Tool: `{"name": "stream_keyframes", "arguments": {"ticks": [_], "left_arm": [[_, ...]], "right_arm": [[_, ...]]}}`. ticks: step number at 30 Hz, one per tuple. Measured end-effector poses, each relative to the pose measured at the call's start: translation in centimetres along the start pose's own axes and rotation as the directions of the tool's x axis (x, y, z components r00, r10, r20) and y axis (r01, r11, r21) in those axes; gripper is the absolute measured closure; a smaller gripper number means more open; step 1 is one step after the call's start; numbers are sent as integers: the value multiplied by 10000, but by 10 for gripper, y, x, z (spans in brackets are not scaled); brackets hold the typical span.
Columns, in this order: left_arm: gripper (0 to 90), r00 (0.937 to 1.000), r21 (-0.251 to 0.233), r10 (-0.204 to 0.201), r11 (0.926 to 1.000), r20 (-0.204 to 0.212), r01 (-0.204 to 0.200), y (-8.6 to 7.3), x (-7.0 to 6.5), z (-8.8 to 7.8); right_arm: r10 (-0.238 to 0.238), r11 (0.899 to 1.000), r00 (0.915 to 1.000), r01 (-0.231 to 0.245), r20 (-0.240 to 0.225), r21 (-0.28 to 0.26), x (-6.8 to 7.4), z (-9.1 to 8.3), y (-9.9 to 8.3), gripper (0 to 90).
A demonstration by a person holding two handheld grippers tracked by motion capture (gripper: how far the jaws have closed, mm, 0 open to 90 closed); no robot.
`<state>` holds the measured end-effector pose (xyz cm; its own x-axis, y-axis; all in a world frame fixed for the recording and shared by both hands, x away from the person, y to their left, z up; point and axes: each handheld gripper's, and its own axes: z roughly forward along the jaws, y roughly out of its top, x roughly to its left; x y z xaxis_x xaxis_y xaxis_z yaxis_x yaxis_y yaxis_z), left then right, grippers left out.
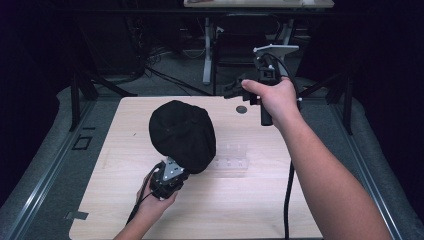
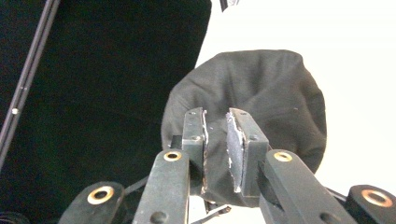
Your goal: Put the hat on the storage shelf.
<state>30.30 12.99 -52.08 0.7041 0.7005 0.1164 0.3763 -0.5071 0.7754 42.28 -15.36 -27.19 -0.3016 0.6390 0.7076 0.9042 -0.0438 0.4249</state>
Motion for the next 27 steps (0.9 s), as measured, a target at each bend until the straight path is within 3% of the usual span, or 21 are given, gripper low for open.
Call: {"name": "stream_keyframes", "arguments": {"ticks": [5, 12, 14, 15, 18, 21, 27], "left_arm": [[852, 10000, 16, -18, 10000, -96, 18, -6, -1, -4], [702, 9990, -205, -431, 9989, -102, 429, -12, 7, -18], [653, 9968, -425, -803, 9959, -51, 800, -14, 12, -23], [619, 9968, -425, -803, 9959, -51, 800, -14, 12, -23], [593, 9941, -450, -1085, 9931, 13, 1085, -18, 18, -28], [562, 9904, -471, -1378, 9893, 66, 1380, -25, 26, -35], [553, 9819, -536, -1895, 9805, -68, 1889, -38, 35, -40]], "right_arm": [[-111, 9999, 9987, 109, 506, 45, -7, -2, -6, 761], [-260, 9996, 9950, 250, 961, 112, -23, -12, -21, 749], [-434, 9990, 9917, 423, 1212, 113, -27, -15, -27, 736], [-434, 9990, 9917, 423, 1212, 113, -27, -15, -27, 736], [-750, 9971, 9847, 762, 1573, -12, -33, -19, -37, 701], [-1292, 9900, 9675, 1384, 2175, -278, -41, -24, -50, 673], [-1651, 9832, 9485, 1800, 2703, -312, -59, -27, -71, 650]]}}
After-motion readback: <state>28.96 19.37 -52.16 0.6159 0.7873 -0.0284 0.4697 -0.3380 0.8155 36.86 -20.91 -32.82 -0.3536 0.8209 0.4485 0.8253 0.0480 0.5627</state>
